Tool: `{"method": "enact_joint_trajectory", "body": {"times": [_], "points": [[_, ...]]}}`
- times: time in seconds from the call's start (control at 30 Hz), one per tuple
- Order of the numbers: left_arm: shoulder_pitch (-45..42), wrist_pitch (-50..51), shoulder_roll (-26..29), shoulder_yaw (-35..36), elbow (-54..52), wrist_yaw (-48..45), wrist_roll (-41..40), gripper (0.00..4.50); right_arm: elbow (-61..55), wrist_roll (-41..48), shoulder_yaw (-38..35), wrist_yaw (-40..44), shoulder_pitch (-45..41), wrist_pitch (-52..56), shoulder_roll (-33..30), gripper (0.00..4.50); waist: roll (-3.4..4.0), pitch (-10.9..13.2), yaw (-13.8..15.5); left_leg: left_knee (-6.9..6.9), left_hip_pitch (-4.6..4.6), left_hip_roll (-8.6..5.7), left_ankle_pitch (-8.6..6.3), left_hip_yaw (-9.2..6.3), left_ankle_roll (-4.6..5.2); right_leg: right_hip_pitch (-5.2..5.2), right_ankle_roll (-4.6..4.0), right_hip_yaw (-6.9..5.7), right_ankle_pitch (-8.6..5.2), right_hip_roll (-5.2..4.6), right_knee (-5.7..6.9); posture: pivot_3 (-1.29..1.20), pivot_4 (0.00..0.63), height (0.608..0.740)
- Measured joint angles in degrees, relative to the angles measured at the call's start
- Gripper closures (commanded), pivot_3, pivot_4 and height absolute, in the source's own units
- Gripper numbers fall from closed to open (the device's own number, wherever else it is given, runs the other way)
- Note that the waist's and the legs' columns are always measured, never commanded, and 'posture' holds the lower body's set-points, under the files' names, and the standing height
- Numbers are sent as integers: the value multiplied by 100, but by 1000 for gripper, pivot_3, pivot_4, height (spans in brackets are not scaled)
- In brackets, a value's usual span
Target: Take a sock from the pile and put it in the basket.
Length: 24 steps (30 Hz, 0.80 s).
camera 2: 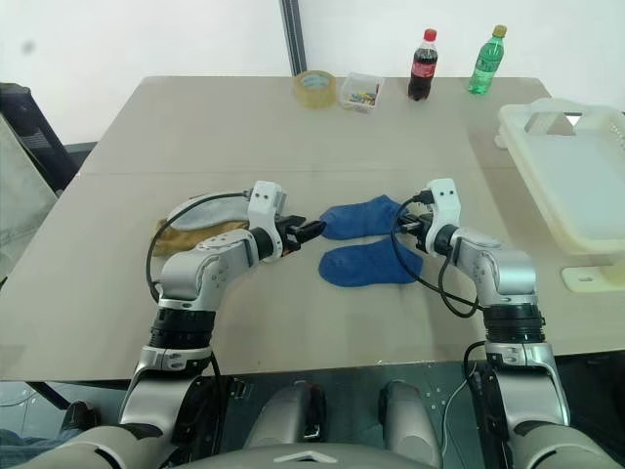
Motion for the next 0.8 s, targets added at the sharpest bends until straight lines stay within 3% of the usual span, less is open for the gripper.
{"method": "enact_joint_trajectory", "body": {"times": [0.3,0.4,0.57,0.8], "points": [[-342,-414,34,-659,548,-102,572,1437,-4,-8,34,3,0,-64,8,4462,17,-14,81,4,16,-4,1,-1,2,20,-5,-1,-3,-2,-1,0,150,740],[-438,-557,-16,-845,715,-56,826,2226,-38,-26,103,3,0,-66,8,4500,22,-17,123,4,38,-3,0,-2,2,42,-22,0,-13,-3,-1,0,150,740],[-431,-593,-34,-848,761,-30,954,4417,-69,-42,124,3,14,-73,8,4500,23,-20,134,3,38,1,-1,-1,4,43,-22,3,-13,-5,-4,0,150,740],[-405,-646,-59,-847,745,-40,1014,4471,-70,-76,125,5,41,-97,9,4500,28,-23,126,2,40,2,-1,-1,4,43,-23,3,-13,-4,-3,0,150,740]]}}
